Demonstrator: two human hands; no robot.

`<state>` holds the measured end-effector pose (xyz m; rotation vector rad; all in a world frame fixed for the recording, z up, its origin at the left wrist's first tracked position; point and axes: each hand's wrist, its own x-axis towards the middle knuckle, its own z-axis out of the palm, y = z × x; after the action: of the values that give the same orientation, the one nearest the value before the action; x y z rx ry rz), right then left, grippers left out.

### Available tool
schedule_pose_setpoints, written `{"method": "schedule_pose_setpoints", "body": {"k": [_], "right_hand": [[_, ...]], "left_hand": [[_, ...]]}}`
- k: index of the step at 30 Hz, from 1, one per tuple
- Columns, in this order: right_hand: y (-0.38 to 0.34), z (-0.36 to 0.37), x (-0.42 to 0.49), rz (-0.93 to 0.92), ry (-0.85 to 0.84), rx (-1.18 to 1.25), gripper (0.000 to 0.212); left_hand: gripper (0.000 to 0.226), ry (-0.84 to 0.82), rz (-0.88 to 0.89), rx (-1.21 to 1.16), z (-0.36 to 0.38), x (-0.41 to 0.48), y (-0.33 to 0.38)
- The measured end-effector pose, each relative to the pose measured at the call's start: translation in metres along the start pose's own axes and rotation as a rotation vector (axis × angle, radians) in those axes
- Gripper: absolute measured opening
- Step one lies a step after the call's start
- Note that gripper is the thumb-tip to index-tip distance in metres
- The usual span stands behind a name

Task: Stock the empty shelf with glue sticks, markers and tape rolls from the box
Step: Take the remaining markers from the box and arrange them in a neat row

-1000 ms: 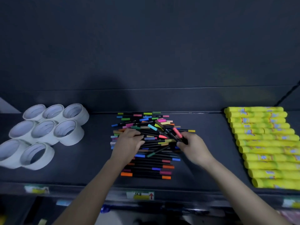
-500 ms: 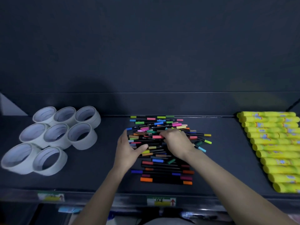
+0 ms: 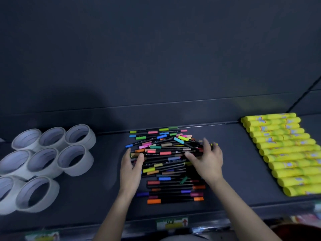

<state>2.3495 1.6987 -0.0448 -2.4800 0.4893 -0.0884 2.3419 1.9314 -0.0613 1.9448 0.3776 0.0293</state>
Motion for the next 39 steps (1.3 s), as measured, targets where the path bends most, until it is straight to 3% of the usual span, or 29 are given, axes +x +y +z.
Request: {"method": "schedule_pose_setpoints", "body": {"k": [2,6,18,23,26,29,33,39], "right_hand": [[0.009,-0.003,0.001,0.099,-0.056,0.096,0.093],[0.008,0.003,0.001,0.076,-0.081,0.229,0.088],[-0.021,0.031,-0.016,-0.091,-0.108,0.141,0.054],[-0.003,0.017,0.0,-0.077,0.02,0.122,0.052],[0.013,0.001,0.024,0.022,0.064,0.133,0.059],[0.029,-0.011,0.049,0.141,0.039,0.121,0.071],[0.033,-0.015,0.072,0.14,-0.042,0.143,0.081],[0.012,0.007,0.076,0.015,-0.037,0.098,0.06]], "left_hand": [[0.066,0.008,-0.004,-0.006,0.002,-0.002,0.004],[0.07,-0.008,-0.003,0.03,0.011,-0.005,0.012],[0.067,-0.09,0.132,0.188,0.028,-0.01,0.017],[0.061,0.041,0.145,0.213,0.012,0.003,0.017],[0.064,0.106,0.085,0.171,0.001,0.02,0.016],[0.074,0.077,-0.032,0.163,-0.005,0.041,0.017],[0.079,0.018,-0.053,0.143,0.001,0.062,0.022],[0.072,-0.043,-0.012,0.124,0.029,0.074,0.031]]}}
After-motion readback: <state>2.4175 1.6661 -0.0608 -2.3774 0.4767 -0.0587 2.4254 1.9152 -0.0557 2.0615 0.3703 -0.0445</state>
